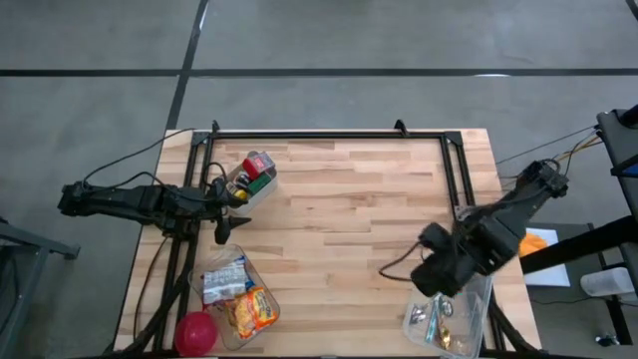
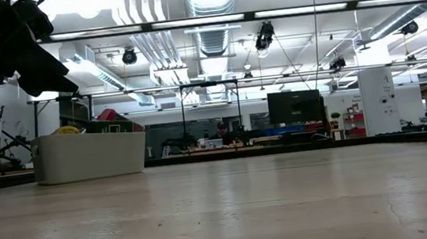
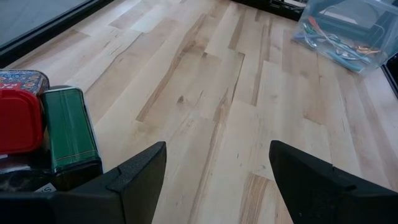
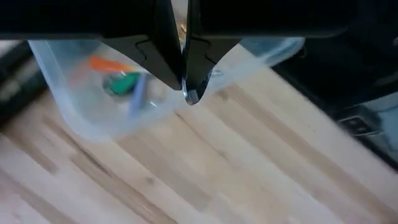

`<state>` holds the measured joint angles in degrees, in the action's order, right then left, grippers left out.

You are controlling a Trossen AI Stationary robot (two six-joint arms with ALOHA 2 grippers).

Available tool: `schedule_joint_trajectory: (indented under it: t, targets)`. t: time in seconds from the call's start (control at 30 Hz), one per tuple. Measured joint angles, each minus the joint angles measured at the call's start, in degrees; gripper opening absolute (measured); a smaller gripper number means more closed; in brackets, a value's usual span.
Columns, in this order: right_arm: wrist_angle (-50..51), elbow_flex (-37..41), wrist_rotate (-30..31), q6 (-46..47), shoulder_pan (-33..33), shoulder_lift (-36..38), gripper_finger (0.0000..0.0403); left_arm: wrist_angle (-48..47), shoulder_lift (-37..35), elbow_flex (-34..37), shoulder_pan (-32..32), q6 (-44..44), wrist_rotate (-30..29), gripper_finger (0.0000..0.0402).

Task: Pick & Place Food Item
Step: Put the silver spoon into the white bin

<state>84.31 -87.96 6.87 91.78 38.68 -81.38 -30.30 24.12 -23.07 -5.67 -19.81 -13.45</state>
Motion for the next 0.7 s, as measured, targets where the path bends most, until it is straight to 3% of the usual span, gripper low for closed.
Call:
schedule_joint_trajectory:
  t: [0.2, 0.43, 0.7]
  targets:
    - [5.57, 0.9, 0.9, 13.83, 7.26, -0.13, 0.0011, 0.0, 0.0, 0.0, -0.01, 0.0, 0.0, 0.0285]
    - [5.35, 4.92, -0.21, 14.37, 11.59, -1.83, 0.0011, 0.0, 0.02, 0.0, -0.02, 0.0, 0.0, 0.0285]
    - [3.8, 9.76, -2.44, 14.29, 12.06, -5.41, 0.0011, 0.0, 0.02, 0.0, -0.02, 0.0, 0.0, 0.0285]
